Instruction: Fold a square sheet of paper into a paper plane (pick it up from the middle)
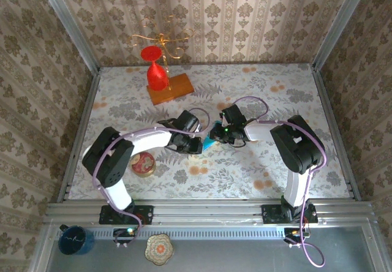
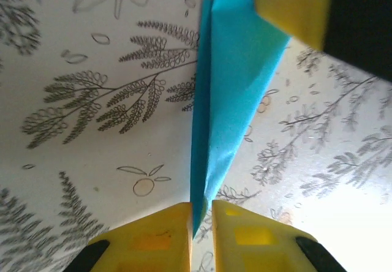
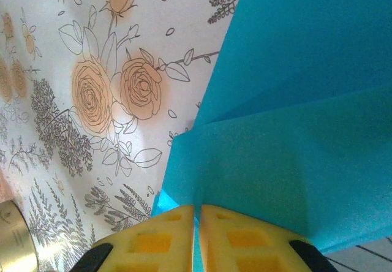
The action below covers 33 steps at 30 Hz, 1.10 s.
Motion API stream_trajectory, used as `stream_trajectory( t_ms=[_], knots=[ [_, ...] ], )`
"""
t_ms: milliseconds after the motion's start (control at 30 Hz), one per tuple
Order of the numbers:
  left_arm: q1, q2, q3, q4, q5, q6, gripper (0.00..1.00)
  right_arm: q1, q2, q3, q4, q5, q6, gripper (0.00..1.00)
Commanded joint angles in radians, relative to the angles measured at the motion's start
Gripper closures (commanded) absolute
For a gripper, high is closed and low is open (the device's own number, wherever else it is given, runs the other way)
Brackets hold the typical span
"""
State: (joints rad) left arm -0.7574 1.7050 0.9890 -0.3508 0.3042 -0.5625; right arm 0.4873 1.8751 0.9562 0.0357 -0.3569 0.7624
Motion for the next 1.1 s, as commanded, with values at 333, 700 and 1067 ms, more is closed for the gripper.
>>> stream_trajectory(
  t_ms=[333, 700, 1067],
  knots=[
    [0.034, 0.066, -0.002, 0.264, 0.194, -0.111, 0.94, 0.011, 0.056, -0.092, 0.031, -0.105, -0.011, 0.85],
    [0.051, 0.120, 0.001, 0.258, 0.169, -0.112, 0.97, 0.010, 0.062, -0.091, 0.046, -0.118, -0.006, 0.86],
    [0.051, 0.163, 0.004, 0.211, 0.159, -0.111, 0.98, 0.008, 0.058, -0.099, 0.052, -0.117, -0.010, 0.87]
  ],
)
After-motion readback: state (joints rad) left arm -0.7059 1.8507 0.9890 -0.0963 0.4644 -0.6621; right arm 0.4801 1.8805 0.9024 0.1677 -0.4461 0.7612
